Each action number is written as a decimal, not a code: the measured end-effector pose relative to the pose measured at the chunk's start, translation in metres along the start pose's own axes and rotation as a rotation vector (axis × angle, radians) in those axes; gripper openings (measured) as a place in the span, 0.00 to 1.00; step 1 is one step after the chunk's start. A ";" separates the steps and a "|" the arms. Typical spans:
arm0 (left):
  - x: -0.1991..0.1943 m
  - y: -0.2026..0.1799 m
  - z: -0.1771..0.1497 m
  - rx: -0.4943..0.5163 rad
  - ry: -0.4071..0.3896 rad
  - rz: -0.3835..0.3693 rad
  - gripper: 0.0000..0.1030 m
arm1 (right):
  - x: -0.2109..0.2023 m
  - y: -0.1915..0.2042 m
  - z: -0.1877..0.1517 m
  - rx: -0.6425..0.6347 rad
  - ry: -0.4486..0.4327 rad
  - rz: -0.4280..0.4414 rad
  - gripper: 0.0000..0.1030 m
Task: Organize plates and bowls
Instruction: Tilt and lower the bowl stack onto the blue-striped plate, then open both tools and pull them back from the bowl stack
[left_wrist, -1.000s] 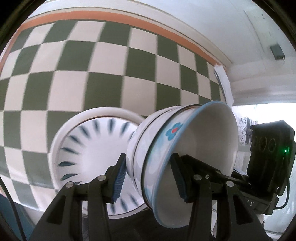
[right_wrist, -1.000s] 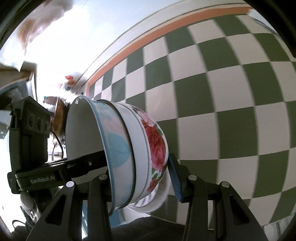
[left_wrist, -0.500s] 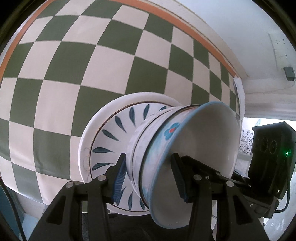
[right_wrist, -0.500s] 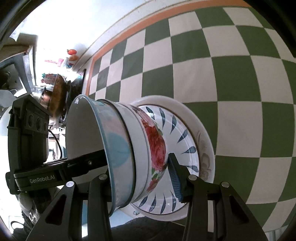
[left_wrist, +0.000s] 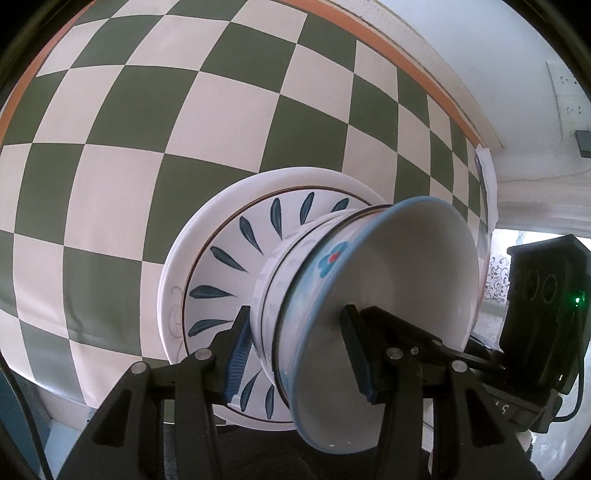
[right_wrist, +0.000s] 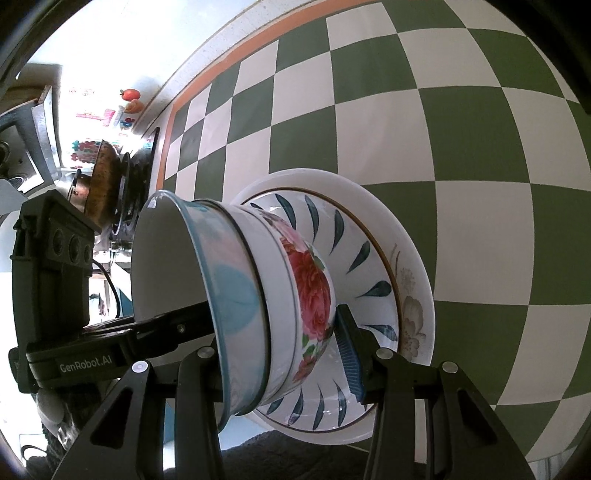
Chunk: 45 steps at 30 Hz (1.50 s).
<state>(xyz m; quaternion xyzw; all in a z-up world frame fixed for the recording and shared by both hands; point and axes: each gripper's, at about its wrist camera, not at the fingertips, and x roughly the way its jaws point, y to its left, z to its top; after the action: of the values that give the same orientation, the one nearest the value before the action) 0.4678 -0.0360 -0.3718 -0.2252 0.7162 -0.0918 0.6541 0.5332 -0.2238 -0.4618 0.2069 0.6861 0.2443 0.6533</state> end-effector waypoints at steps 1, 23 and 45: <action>0.000 0.000 0.000 0.001 0.000 0.000 0.44 | 0.000 0.000 0.000 0.003 0.002 0.001 0.44; -0.038 -0.016 -0.018 0.064 -0.112 0.143 0.42 | -0.040 0.022 -0.008 -0.051 -0.071 -0.116 0.45; -0.132 -0.028 -0.090 0.256 -0.428 0.306 0.90 | -0.136 0.107 -0.114 -0.108 -0.408 -0.443 0.88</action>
<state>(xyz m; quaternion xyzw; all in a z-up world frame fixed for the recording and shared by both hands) 0.3907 -0.0172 -0.2299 -0.0445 0.5702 -0.0318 0.8197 0.4239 -0.2278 -0.2861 0.0620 0.5553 0.0852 0.8249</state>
